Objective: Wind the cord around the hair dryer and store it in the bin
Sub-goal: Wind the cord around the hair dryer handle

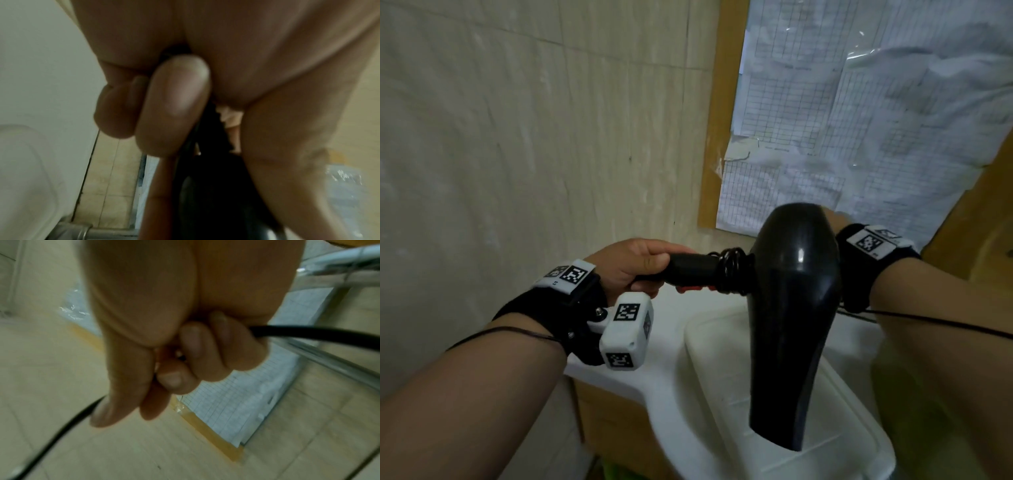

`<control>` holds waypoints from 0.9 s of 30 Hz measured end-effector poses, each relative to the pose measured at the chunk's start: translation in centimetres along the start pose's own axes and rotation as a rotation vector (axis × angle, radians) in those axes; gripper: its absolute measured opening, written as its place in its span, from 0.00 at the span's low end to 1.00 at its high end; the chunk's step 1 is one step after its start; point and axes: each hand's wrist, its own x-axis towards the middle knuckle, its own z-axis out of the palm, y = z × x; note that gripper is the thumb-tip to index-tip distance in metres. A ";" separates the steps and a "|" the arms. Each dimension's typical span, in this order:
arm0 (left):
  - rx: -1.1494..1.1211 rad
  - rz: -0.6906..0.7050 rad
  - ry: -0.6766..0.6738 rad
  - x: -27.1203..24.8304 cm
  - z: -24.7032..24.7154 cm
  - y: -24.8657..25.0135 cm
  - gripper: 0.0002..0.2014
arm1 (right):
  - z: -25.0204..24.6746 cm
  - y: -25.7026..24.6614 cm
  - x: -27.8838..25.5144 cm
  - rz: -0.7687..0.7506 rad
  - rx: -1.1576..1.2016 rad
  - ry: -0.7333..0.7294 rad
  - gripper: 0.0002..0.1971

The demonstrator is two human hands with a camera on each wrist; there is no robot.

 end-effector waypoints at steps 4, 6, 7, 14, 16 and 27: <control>0.125 -0.047 0.017 0.0 -0.6 0.2 0.33 | -0.7 0.3 1.2 -0.104 -0.020 -0.055 0.07; 0.161 -0.073 0.037 -0.3 -1.0 0.4 0.37 | -1.1 0.7 1.5 -0.093 -0.014 -0.071 0.09; 0.179 -0.084 0.051 -0.4 -1.1 0.7 0.38 | -1.5 1.0 2.0 -0.096 -0.029 -0.093 0.09; 0.785 -0.254 0.249 0.4 1.1 1.2 0.12 | -1.0 0.2 1.8 -0.134 -0.202 -0.184 0.07; 0.950 -0.270 0.301 1.0 2.1 0.5 0.15 | 0.2 0.0 1.7 -0.146 -0.169 -0.182 0.09; 0.639 -0.228 0.766 1.9 3.1 -2.2 0.13 | 5.6 0.0 -1.7 -0.240 0.061 -0.203 0.08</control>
